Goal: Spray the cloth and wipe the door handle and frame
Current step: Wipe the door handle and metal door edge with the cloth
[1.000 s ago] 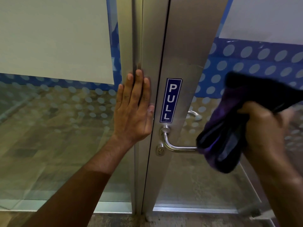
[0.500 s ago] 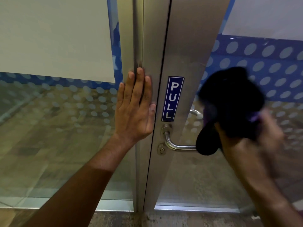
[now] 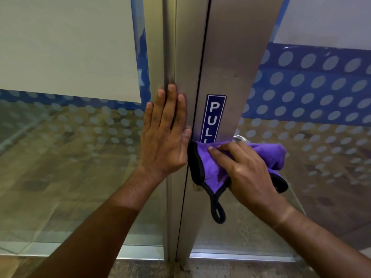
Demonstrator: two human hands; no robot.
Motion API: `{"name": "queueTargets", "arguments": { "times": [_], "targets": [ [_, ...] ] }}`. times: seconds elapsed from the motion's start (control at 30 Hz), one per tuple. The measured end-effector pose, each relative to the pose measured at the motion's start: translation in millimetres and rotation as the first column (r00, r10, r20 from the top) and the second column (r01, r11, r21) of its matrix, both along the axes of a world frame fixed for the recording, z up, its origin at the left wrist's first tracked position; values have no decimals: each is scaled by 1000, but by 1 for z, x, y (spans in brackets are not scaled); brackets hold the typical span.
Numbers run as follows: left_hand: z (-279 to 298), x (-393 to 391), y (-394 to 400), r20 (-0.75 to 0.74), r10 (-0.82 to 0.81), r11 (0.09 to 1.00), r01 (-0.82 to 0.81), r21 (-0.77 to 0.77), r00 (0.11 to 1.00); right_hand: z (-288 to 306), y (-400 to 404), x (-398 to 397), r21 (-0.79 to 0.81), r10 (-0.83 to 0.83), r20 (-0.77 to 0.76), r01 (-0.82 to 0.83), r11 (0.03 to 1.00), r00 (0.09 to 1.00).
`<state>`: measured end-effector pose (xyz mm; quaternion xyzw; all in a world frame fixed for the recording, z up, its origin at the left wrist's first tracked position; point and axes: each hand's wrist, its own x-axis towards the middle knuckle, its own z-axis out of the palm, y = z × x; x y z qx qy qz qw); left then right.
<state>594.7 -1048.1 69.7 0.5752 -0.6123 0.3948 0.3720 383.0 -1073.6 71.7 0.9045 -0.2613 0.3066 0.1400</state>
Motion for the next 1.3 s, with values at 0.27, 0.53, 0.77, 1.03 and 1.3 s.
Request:
{"name": "queueTargets", "arguments": {
  "times": [0.27, 0.53, 0.77, 1.03, 1.3],
  "targets": [
    [1, -1, 0, -10, -5, 1000, 5, -4, 1000, 0, 4, 21, -30, -14, 174, 19, 999, 985],
    [2, -2, 3, -15, 5, 1000, -4, 10, 1000, -2, 5, 3, 120, -78, 239, 50, 991, 968],
    [3, -4, 5, -34, -20, 1000, 20, 23, 999, 14, 5, 31, -27, -67, 430, 87, 996, 900],
    [4, -4, 4, -30, -3, 1000, 4, 29, 1000, 11, 3, 7, 139, -121, 469, 62, 988, 875],
    [4, -5, 6, -37, -12, 999, 14, 45, 999, 27, 1, 28, -140, -57, 368, 115, 983, 928]
  ]
}}
